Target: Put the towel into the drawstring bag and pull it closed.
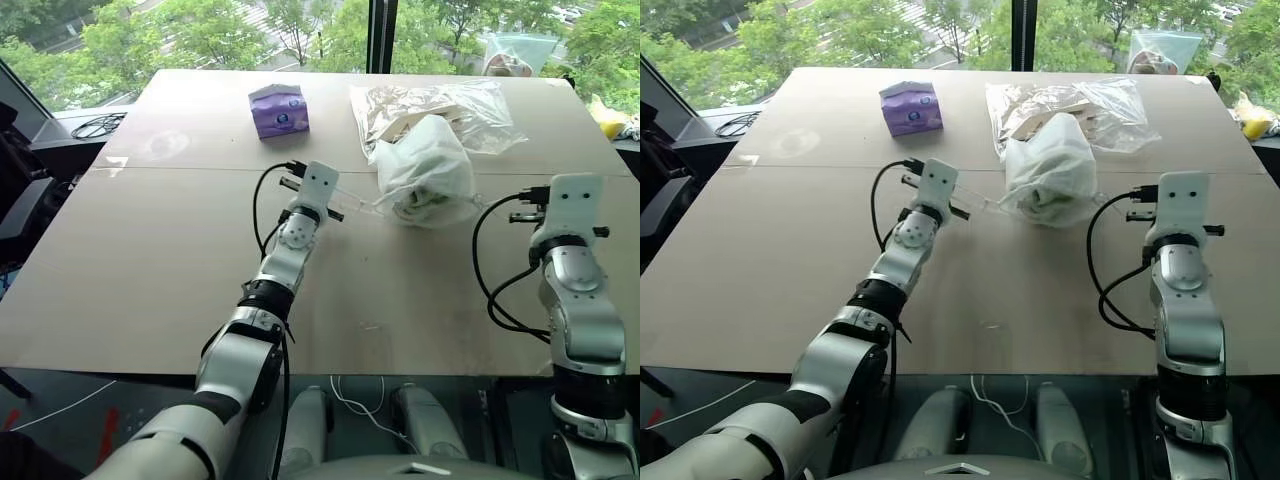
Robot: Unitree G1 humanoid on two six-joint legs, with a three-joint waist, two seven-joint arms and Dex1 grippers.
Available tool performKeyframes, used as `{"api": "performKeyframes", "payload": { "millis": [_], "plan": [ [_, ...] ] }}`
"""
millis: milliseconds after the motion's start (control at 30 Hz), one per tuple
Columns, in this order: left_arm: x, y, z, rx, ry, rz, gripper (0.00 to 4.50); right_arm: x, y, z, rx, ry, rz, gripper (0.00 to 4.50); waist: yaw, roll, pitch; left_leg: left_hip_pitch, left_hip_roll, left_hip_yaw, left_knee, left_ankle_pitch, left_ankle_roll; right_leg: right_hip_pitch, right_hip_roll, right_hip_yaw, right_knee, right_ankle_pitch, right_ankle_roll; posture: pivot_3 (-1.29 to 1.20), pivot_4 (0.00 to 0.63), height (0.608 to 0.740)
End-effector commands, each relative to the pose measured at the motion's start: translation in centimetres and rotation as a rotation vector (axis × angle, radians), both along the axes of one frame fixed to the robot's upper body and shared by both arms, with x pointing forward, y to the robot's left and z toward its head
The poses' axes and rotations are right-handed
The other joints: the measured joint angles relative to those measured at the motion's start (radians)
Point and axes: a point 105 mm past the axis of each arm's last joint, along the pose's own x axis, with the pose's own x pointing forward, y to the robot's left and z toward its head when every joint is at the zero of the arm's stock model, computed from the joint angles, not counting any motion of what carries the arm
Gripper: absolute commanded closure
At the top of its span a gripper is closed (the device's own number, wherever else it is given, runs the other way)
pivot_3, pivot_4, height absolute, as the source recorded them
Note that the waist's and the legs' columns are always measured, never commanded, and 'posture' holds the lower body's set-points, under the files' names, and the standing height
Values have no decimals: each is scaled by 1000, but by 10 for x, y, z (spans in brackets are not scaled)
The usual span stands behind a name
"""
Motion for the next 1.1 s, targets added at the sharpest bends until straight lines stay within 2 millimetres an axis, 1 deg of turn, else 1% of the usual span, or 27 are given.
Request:
{"api": "performKeyframes", "payload": {
  "millis": [33, 167, 200, 233, 300, 367, 400, 500, 567, 600, 667, 700, 767, 833, 1000, 1067, 1100],
  "plan": [
    [-8, 12, 70, -55, -222, 4, 4474, -13, -30, 43, -62, -189, -154, 4500, 6, 0, 0, 0, 0, 0, 0, 0, 0, 0, 0, 0, 0, 0, 0, 0, 150, 740],
    [-9, 29, 113, -83, -312, 27, 4474, -17, -44, 53, -80, -233, -196, 4500, 7, 0, 0, 0, 0, 0, 0, 0, 0, 0, 0, 0, 0, 0, 0, 0, 150, 740],
    [-7, 38, 123, -113, -317, 41, 4474, -17, -49, 56, -71, -243, -205, 4500, 6, 0, 0, 0, 0, 0, 0, 0, 0, 0, 0, 0, 0, 0, 0, 0, 150, 740],
    [-6, 44, 128, -133, -319, 50, 4474, -17, -52, 58, -64, -250, -211, 4500, 5, 0, 0, 0, 0, 0, 0, 0, 0, 0, 0, 0, -1, 0, 0, 0, 150, 740],
    [1, 69, 130, -237, -279, 123, 4474, -20, -66, 58, 32, -274, -258, 4500, 1, 0, 0, 0, 0, 0, 0, 0, 0, 0, 0, 0, 0, 0, 0, 0, 150, 740],
    [5, 84, 126, -308, -248, 173, 4474, -22, -78, 51, 145, -287, -303, 4500, -1, 0, 0, 1, 0, 0, 0, 0, 0, 0, 0, 0, 0, 0, 0, 0, 150, 740],
    [6, 93, 120, -359, -223, 207, 4474, -24, -84, 45, 198, -290, -328, 4500, -2, 0, 0, 1, 0, 0, -1, 0, 0, 0, 0, 0, 0, 0, 0, 0, 150, 740],
    [9, 119, 96, -526, -137, 331, 4474, -31, -97, 32, 336, -304, -404, 4500, -3, 0, 0, 1, 0, -1, -1, 0, 0, 0, 1, 0, 0, 0, 0, 0, 150, 740],
    [8, 134, 77, -624, -77, 423, 4474, -37, -106, 21, 460, -319, -464, 4500, -3, 0, 0, 0, 0, 0, -1, 0, 0, 0, 0, 0, 0, 0, 0, 0, 150, 740],
    [7, 141, 70, -644, -54, 470, 4474, -40, -110, 14, 535, -335, -500, 4500, -3, 0, 0, 0, 0, 0, -1, 0, 0, 0, 0, 0, 0, 0, 0, 0, 150, 740],
    [5, 150, 61, -660, -27, 540, 4474, -46, -117, 2, 689, -376, -567, 4500, -2, 0, 0, 0, 0, 0, -1, 0, 0, 0, 0, 0, 0, 0, 0, 0, 150, 740],
    [3, 157, 56, -669, -13, 587, 4474, -52, -123, -8, 798, -405, -629, 4500, -2, 0, 0, 0, 0, 0, -1, 0, 0, 0, 0, 0, 0, 0, 0, 0, 150, 740],
    [0, 165, 49, -677, 3, 644, 4474, -62, -131, -23, 930, -439, -734, 4500, 2, 0, 0, 0, 0, -1, -1, 0, 0, 0, 0, 0, 0, 0, 0, 0, 150, 740],
    [-1, 169, 47, -667, 4, 673, 4474, -67, -136, -25, 968, -463, -768, 4500, 3, 0, 0, 0, 0, -1, -1, 0, 0, 0, 0, -1, 1, 0, 0, 0, 150, 740],
    [-3, 168, 52, -628, -27, 684, 4474, -56, -128, -20, 986, -449, -710, 4500, 0, 0, 0, 0, 0, -1, -1, 0, 0, 0, 0, -1, 1, 0, 0, 0, 150, 740],
    [-1, 164, 54, -613, -29, 655, 4474, -43, -118, -16, 973, -407, -616, 4500, -3, 0, 0, 0, 0, -1, -1, 0, 0, 0, 0, -1, 1, 0, 0, 0, 150, 740],
    [1, 158, 55, -609, -27, 615, 4474, -30, -108, -12, 938, -355, -517, 4500, -6, 0, 0, 0, 0, -1, -1, 0, 0, 0, 0, -1, 1, 0, 0, 0, 150, 740]
  ]
}}
